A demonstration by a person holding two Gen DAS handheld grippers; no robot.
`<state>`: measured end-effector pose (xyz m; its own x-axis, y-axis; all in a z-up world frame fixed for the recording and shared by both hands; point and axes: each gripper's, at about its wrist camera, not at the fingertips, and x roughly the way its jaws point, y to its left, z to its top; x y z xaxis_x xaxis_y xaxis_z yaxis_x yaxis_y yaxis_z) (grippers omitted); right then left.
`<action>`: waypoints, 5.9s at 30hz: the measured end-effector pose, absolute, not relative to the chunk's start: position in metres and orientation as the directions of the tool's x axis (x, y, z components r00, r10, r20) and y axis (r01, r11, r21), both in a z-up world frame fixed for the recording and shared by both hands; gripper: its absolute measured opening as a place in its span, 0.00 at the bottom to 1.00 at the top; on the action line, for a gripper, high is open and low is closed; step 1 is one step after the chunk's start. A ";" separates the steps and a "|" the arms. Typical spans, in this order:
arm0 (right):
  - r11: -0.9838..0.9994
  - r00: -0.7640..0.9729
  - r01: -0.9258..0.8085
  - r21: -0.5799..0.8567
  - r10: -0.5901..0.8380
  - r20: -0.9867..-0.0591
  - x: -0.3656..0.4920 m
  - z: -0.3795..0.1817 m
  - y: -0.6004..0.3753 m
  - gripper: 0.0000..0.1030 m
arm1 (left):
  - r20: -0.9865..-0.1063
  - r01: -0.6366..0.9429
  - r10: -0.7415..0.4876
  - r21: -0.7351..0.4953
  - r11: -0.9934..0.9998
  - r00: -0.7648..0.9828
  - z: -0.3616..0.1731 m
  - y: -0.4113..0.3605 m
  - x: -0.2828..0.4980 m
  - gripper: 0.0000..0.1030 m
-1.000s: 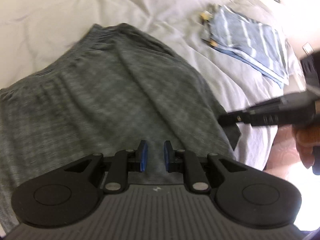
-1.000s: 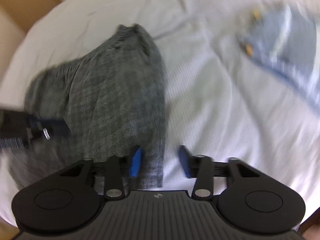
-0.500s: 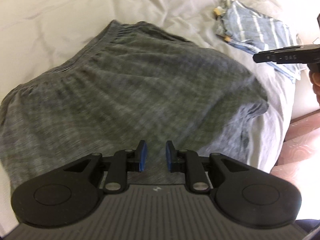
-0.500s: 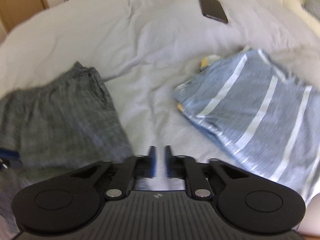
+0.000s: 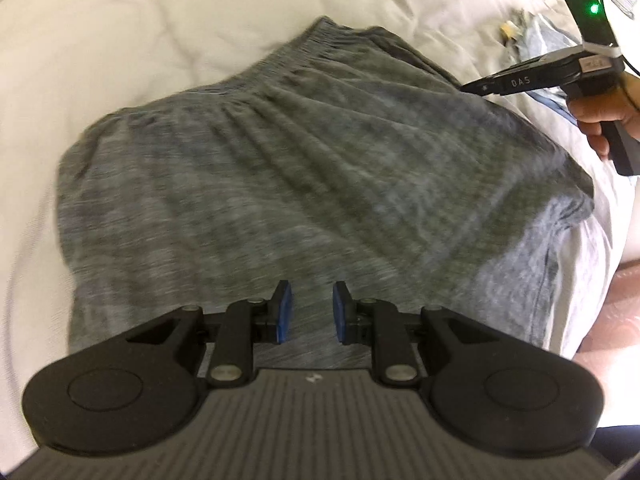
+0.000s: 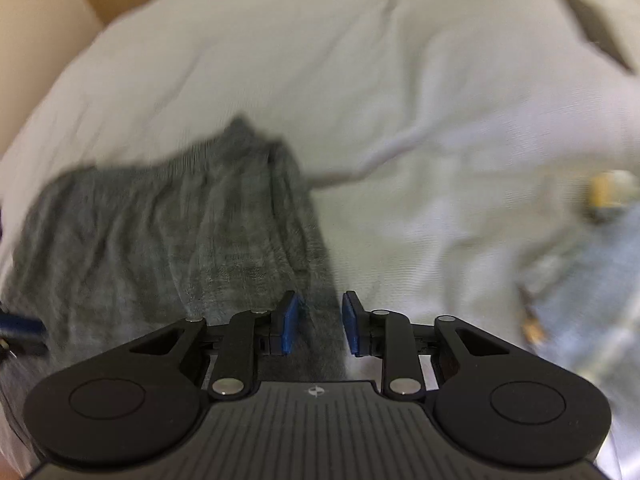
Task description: Fold clothes
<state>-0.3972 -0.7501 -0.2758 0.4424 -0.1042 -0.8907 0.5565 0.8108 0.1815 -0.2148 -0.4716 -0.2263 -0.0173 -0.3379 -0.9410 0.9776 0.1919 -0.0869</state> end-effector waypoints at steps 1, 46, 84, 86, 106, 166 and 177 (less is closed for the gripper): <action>0.822 0.426 0.551 0.146 -0.127 -0.896 -0.393 -0.279 -0.752 0.03 | -0.938 0.975 -0.345 -0.082 0.205 -0.006 -0.223 -0.468 -0.210 0.17; 0.929 0.428 0.364 0.070 -0.100 -0.898 -0.248 -0.223 -0.343 0.38 | -0.834 0.911 -0.472 -0.390 0.135 -0.287 -0.229 -0.415 0.049 0.28; 0.534 0.376 0.835 0.132 -0.380 -0.845 -0.538 -0.215 -0.621 0.53 | -0.884 0.991 -0.450 -0.137 -0.004 -0.124 -0.186 -0.379 -0.288 0.15; 0.543 0.419 0.817 0.192 -0.331 -0.846 -0.546 -0.228 -0.640 0.51 | -0.889 0.988 -0.433 -0.149 -0.037 -0.150 -0.196 -0.398 -0.325 0.17; 0.676 0.469 0.703 0.221 -0.207 -0.858 -0.554 -0.233 -0.684 0.05 | -0.921 0.883 -0.287 -0.350 0.312 -0.263 -0.251 -0.426 -0.348 0.37; 0.953 0.494 0.293 -0.080 -0.223 -0.840 -0.234 -0.222 -0.271 0.46 | -0.888 0.829 -0.460 0.260 -0.495 0.003 -0.214 -0.282 -0.034 0.45; 0.925 0.432 0.294 -0.241 -0.354 -0.830 -0.172 -0.268 -0.252 0.44 | -0.874 0.731 -0.485 0.309 -0.608 -0.034 -0.217 -0.313 -0.004 0.45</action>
<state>-0.1723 -0.2517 -0.2676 0.4318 -0.3540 -0.8296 0.2945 0.9247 -0.2414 -0.0043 -0.3127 -0.2165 -0.0344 -0.4852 -0.8737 0.7314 -0.6080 0.3088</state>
